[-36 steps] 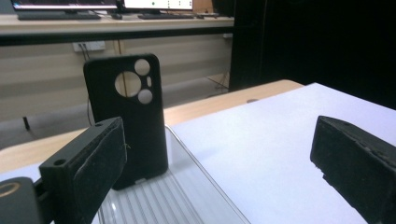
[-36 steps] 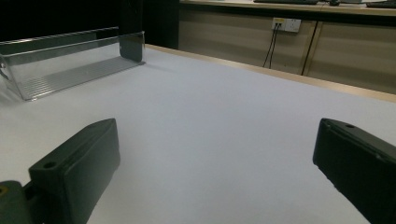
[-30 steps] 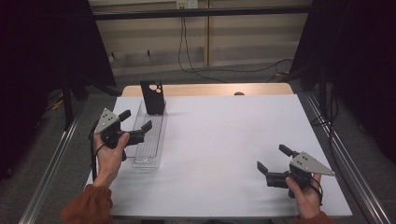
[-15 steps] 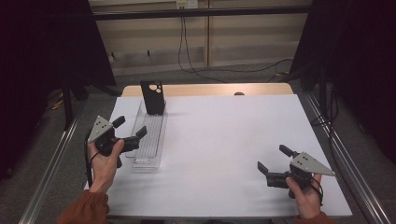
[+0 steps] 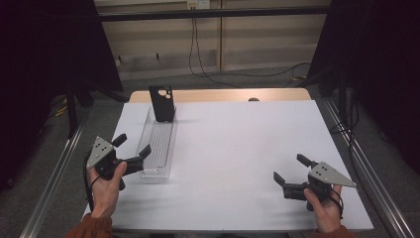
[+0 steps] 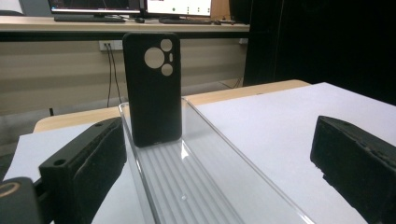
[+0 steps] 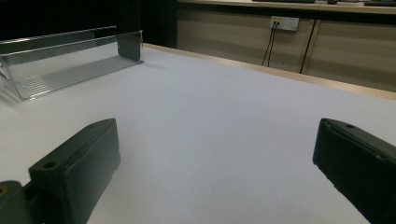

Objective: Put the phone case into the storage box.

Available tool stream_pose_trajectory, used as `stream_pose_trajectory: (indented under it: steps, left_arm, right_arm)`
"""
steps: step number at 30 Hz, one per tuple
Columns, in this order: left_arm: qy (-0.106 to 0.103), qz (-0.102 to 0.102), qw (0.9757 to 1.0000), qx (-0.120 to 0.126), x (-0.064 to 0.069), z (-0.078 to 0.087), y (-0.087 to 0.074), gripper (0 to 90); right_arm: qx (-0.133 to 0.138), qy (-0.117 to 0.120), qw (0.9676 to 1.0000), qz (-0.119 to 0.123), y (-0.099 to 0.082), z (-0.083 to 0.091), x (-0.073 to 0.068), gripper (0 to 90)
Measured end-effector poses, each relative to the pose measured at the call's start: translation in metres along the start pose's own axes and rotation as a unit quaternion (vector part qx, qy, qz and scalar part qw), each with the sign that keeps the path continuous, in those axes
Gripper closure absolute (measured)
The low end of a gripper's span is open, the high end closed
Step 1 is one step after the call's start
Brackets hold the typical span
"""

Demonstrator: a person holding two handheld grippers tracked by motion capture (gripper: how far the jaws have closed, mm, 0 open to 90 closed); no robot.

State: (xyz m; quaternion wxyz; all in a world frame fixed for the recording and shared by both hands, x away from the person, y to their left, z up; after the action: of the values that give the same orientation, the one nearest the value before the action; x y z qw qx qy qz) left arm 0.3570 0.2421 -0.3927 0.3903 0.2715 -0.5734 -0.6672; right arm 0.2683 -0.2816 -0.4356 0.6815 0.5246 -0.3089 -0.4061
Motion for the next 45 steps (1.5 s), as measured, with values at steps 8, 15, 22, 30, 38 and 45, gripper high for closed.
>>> stream_pose_trajectory:
  steps: [8, 15, 22, 30, 38, 45]
  left_arm:
    - [-0.001, -0.009, 0.9999, -0.015, 0.002, 0.009, -0.015, 3.6]
    - [0.0, 0.02, 0.9997, -0.012, 0.002, 0.017, -0.022, 3.1]
    - [0.0, 0.015, 0.9997, -0.017, 0.004, 0.023, -0.034, 3.2]
    - [0.002, 0.001, 0.9996, -0.027, 0.012, 0.031, -0.045, 3.1]
    - [0.004, 0.023, 0.9988, -0.044, 0.018, 0.041, -0.05, 3.2]
    - [0.019, 0.013, 0.999, -0.037, 0.015, 0.05, -0.055, 3.2]
  right_arm:
    - [0.002, -0.004, 1.0, 0.001, 0.0, 0.002, 0.001, 0.4]
    - [0.001, -0.007, 1.0, 0.002, -0.001, 0.005, 0.002, 0.5]
    - [0.005, -0.019, 0.9998, 0.0, -0.001, 0.013, 0.003, 0.6]
    - [0.005, -0.027, 0.9996, -0.002, -0.004, 0.02, 0.004, 0.6]
    - [0.003, -0.038, 0.9993, -0.007, -0.007, 0.026, 0.007, 0.6]
    - [0.001, -0.04, 0.9992, -0.008, -0.011, 0.031, 0.007, 0.6]
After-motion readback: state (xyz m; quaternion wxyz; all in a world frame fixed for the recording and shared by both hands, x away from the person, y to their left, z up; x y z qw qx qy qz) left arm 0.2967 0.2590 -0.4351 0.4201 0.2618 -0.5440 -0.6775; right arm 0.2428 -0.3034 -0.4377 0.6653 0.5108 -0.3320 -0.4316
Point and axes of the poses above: each handheld gripper's, and its own axes: z roughly backward along the jaws, y roughly out of its top, x roughly to its right, the point moved 1 cm from there along -z, roughly forward along the jaws, and after that the axes turned 1 degree about z, right-handed, at the moved point
